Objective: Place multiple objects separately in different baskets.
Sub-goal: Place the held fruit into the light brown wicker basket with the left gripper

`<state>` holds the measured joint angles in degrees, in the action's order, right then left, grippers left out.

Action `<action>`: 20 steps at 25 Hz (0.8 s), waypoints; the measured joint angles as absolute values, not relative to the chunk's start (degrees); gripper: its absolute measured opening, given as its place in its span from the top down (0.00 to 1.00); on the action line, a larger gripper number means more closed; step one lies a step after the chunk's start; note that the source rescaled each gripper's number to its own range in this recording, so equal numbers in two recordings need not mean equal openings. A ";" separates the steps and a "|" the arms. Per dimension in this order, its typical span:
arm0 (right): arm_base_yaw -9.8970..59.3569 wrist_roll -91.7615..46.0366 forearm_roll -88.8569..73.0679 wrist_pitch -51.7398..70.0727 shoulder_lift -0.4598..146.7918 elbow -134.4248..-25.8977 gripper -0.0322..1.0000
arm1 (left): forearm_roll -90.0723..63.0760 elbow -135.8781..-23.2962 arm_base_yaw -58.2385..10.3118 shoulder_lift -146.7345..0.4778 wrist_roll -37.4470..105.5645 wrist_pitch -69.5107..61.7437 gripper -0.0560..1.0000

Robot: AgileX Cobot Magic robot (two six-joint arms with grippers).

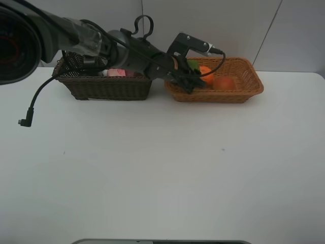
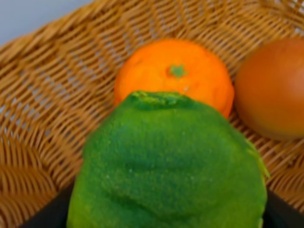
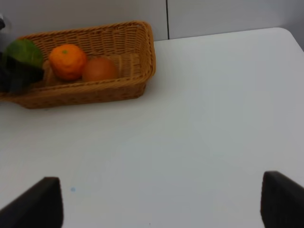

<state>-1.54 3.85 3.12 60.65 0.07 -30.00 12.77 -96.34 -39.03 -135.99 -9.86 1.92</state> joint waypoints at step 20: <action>-1.54 3.85 3.12 60.65 0.07 -30.00 0.18 | 12.77 -101.93 -39.03 -134.75 -10.05 -4.64 0.02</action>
